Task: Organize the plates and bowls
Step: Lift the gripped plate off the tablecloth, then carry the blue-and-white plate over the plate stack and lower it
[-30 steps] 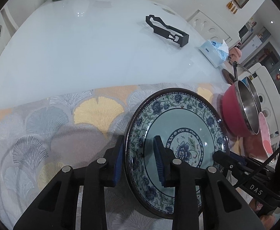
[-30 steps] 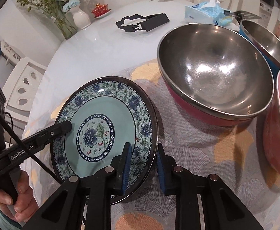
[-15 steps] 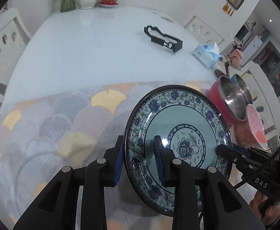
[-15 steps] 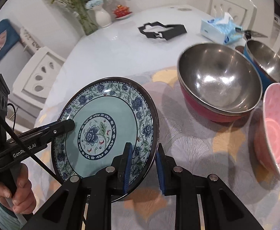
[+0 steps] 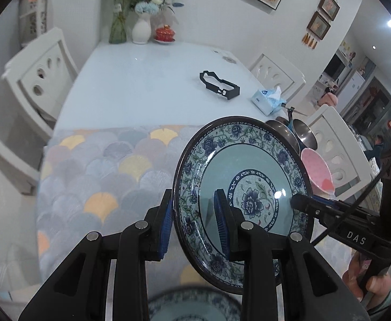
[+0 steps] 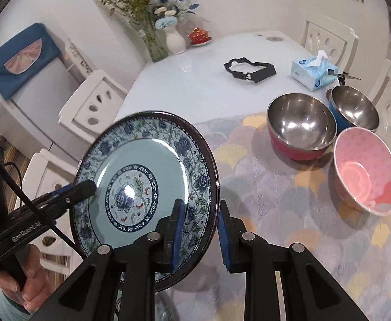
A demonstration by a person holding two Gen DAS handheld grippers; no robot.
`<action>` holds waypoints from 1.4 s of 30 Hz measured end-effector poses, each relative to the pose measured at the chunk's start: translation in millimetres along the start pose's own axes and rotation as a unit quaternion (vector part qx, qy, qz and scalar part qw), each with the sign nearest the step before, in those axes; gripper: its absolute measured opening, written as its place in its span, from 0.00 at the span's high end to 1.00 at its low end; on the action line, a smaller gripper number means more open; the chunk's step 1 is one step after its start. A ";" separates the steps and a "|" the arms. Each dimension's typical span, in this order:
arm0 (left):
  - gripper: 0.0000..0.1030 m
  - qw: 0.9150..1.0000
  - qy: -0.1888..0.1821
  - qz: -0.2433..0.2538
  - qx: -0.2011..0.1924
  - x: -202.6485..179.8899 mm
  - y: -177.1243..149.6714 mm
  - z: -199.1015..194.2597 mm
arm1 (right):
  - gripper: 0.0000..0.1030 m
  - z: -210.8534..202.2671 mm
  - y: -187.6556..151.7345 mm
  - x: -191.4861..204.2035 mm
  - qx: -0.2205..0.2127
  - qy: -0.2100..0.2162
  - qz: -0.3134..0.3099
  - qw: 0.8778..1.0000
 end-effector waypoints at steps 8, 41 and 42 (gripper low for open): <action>0.74 1.000 0.023 0.002 -0.007 4.8 -38.4 -42.5 | 0.77 -22.9 -31.7 25.4 0.008 0.024 -0.030 0.999; 0.74 0.990 0.048 -0.096 0.093 39.7 -195.2 -53.3 | 0.76 14.9 -148.1 54.9 0.175 0.024 -0.153 0.972; 0.74 0.990 0.049 -0.096 0.096 39.5 -198.2 -52.0 | 0.76 17.3 -151.4 53.8 0.180 0.023 -0.154 0.971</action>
Point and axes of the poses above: each gripper's, at about its wrist camera, not at the fingertips, and z roughly the way its jaws point, x to its left, y to its top, the point moved 1 cm from there along z, roughly the way its jaws point, and after that the axes turned 5 degrees about y, right-handed, at the moved point
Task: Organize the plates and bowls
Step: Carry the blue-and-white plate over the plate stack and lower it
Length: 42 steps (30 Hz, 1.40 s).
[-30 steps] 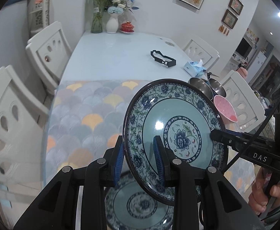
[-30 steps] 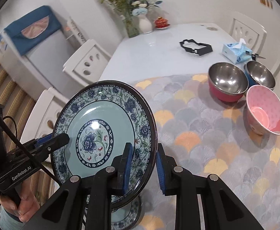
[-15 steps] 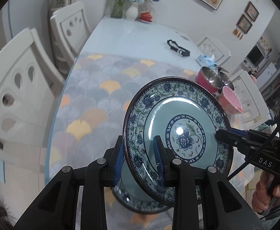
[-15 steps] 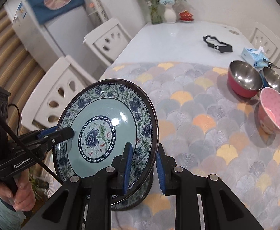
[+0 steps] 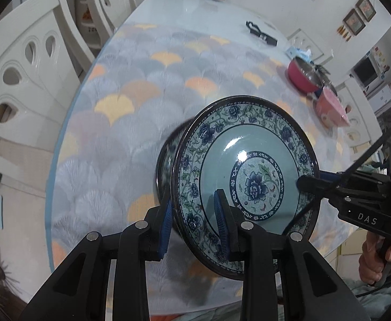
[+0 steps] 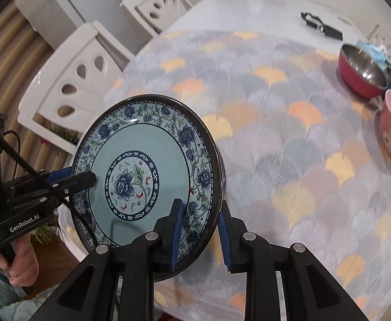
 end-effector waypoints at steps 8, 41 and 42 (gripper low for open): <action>0.74 1.000 -0.002 0.000 0.016 2.7 -5.9 9.8 | 0.76 18.7 -8.6 -1.4 0.027 -0.008 0.000 1.000; 0.74 1.000 -0.007 -0.019 0.012 10.0 12.2 27.0 | 0.74 38.4 0.0 -12.2 0.045 -0.019 0.031 0.998; 0.74 1.000 -0.006 -0.020 0.011 10.5 13.0 27.1 | 0.74 37.9 0.3 -11.8 0.044 -0.021 0.031 0.998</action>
Point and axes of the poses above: each gripper's, at about its wrist camera, not at the fingertips, and z roughly the way its jaws point, x to its left, y to its top, the point moved 1 cm from there along z, roughly the way its jaws point, and after that the axes turned 5 degrees about y, right-handed, at the moved point
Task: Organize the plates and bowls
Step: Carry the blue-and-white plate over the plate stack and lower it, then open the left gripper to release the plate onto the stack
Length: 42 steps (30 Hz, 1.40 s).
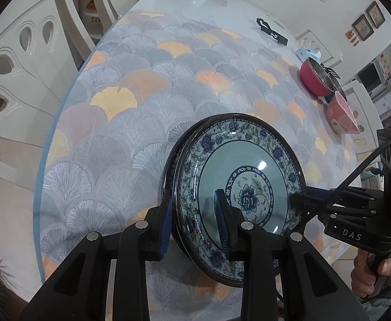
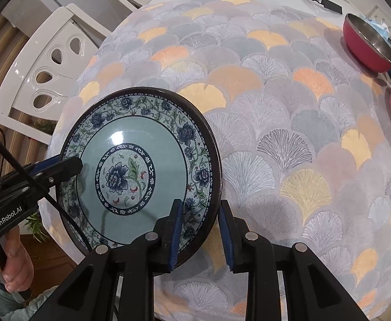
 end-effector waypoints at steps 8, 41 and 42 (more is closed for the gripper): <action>0.74 1.000 0.015 -0.007 -0.019 6.4 14.4 -7.5 | 0.74 -9.7 0.8 0.8 -0.016 0.004 0.002 1.000; 0.66 0.997 0.002 0.057 -0.047 -47.3 52.6 -26.3 | 0.46 -80.0 21.1 -15.9 -0.116 -0.129 -0.075 0.982; 0.66 0.997 -0.001 0.060 -0.050 -54.4 56.2 -27.9 | 0.44 -86.7 21.4 -16.9 -0.127 -0.156 -0.092 0.975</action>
Point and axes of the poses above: each gripper's, at about its wrist camera, not at the fingertips, and z roughly the way its jaws point, x to its left, y to its top, the point moved 1 cm from there along z, roughly the way its jaws point, and after that the axes turned 5 degrees about y, right-handed, at the moved point
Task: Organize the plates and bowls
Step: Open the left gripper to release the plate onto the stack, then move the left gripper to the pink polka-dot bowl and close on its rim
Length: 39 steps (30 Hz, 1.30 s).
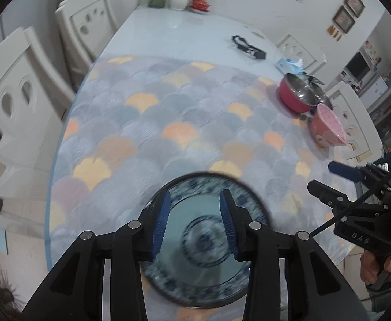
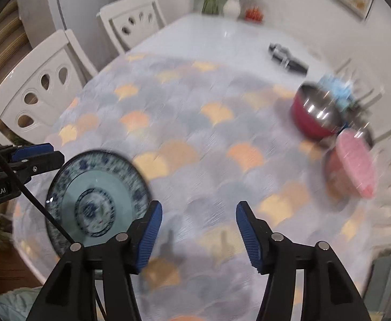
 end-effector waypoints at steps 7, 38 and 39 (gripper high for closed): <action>0.49 1.000 -0.023 0.009 -0.019 -54.0 29.2 -4.7 | 0.37 -15.4 -3.6 -29.3 -0.021 -0.048 -0.045 0.998; 0.50 0.995 -0.088 0.024 0.030 -297.0 106.7 121.6 | 0.34 23.5 -61.7 -357.2 -0.013 0.159 0.319 0.934; 0.51 0.996 -0.084 0.023 0.032 -297.6 106.1 126.2 | 0.34 28.1 -59.1 -358.3 -0.011 0.160 0.318 0.934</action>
Point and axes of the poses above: each gripper's, at about its wrist camera, not at the fingertips, and z roughly the way its jaws point, x to its left, y to its top, the point moved 1 cm from there along z, roughly the way its jaws point, and after that the axes turned 5 degrees about y, right-handed, at the moved point
